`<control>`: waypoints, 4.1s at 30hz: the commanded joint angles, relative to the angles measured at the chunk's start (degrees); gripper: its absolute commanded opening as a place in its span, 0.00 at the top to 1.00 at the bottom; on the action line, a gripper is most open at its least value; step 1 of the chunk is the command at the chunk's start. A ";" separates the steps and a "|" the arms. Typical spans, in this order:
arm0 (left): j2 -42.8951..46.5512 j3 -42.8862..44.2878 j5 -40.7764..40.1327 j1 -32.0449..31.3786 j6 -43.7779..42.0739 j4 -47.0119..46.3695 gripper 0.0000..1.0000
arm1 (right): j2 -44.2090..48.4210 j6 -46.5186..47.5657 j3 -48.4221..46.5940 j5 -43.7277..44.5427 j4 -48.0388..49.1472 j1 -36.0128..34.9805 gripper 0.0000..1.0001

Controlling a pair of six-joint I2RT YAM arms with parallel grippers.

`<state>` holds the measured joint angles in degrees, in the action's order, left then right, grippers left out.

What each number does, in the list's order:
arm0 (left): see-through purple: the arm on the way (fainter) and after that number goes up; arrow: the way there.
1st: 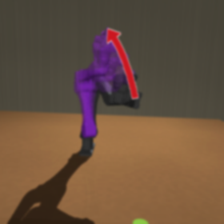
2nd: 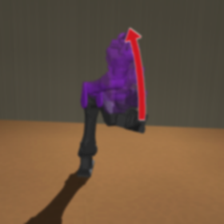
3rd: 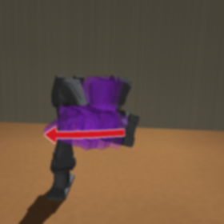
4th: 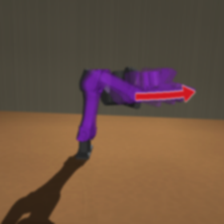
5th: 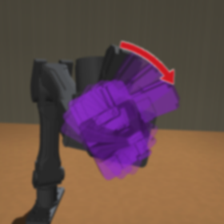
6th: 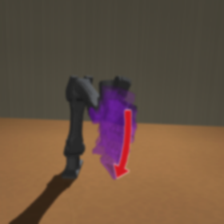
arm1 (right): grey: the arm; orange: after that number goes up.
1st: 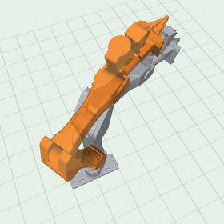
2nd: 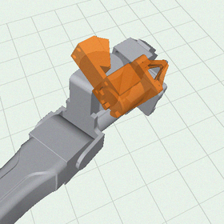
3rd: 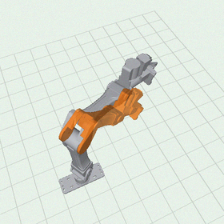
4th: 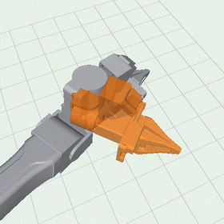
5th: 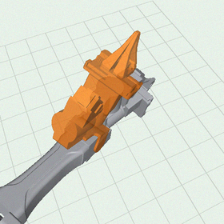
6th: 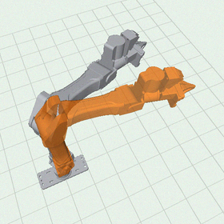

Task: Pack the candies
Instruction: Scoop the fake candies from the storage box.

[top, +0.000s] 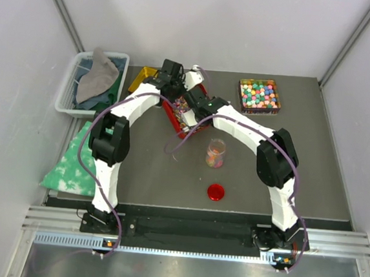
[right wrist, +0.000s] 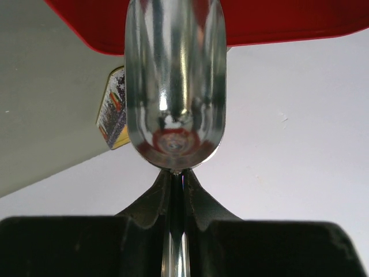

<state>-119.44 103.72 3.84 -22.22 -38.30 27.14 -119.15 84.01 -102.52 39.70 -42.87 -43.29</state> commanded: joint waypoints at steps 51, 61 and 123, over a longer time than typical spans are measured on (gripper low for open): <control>9.05 -6.43 0.30 -0.90 2.44 -9.91 1.00 | -5.82 -18.08 -10.33 -22.56 -15.05 -3.47 1.00; 8.08 -5.37 -2.17 -1.07 4.38 -8.68 1.00 | -8.46 -22.66 -12.62 -25.63 -12.59 -3.73 1.00; 5.09 -2.03 -5.50 -2.74 11.67 -2.17 1.00 | -9.08 -47.62 -7.79 -29.42 6.31 -3.47 1.00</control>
<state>-115.07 98.21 -4.32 -22.44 -31.35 27.53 -127.70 41.04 -110.63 13.39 -44.84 -45.87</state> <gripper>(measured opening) 0.056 0.063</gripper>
